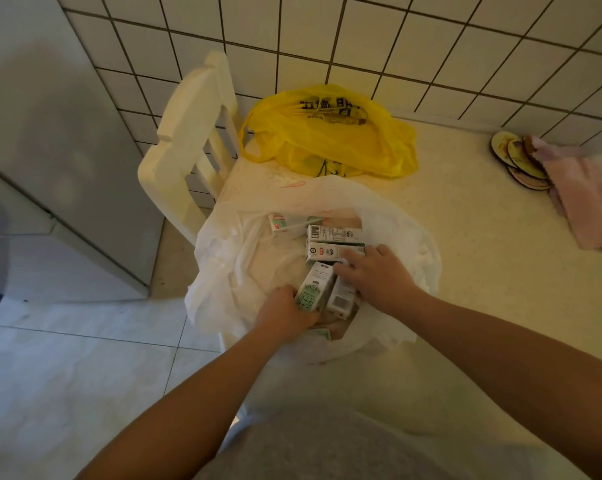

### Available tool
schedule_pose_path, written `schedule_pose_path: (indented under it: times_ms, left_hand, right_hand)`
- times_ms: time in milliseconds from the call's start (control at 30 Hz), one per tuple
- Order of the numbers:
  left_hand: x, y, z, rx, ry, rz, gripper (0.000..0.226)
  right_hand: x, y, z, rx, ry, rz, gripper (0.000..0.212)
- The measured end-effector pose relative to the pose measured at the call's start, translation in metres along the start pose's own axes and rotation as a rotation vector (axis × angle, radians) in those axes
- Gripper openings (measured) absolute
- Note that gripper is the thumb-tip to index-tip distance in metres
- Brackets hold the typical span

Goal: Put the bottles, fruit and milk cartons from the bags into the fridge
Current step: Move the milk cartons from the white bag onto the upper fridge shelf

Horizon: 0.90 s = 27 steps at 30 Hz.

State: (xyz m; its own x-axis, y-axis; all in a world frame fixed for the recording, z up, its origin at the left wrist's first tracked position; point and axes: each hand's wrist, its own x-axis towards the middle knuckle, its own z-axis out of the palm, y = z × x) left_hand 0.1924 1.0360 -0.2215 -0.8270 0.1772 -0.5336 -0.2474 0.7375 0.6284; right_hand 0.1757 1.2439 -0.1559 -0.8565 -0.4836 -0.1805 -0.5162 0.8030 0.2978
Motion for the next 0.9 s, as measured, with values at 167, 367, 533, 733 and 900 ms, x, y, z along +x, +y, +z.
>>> schedule_pose_path:
  times_ms: [167, 367, 533, 733, 900]
  left_hand:
    - [-0.01, -0.002, -0.019, -0.224, -0.015, -0.05, 0.033]
    - [-0.043, -0.001, -0.039, -0.431, 0.109, 0.072, 0.031]
    - [-0.085, -0.012, -0.061, -0.65, 0.198, 0.162, 0.041]
    - [-0.143, -0.047, -0.069, -0.729, 0.152, 0.271, 0.02]
    - [-0.205, -0.096, -0.068, -0.876, -0.051, 0.202, 0.019]
  right_hand:
    - [-0.013, -0.004, -0.001, 0.083, 0.203, 0.097, 0.035]
    - [-0.04, -0.022, -0.038, 0.231, 0.463, 0.267, 0.034]
    - [-0.08, -0.07, -0.083, 0.818, 0.46, 0.503, 0.032]
    - [-0.132, -0.157, -0.115, 1.702, 0.534, 0.96, 0.022]
    - [-0.179, -0.248, -0.136, 2.206, 0.555, 1.028, 0.03]
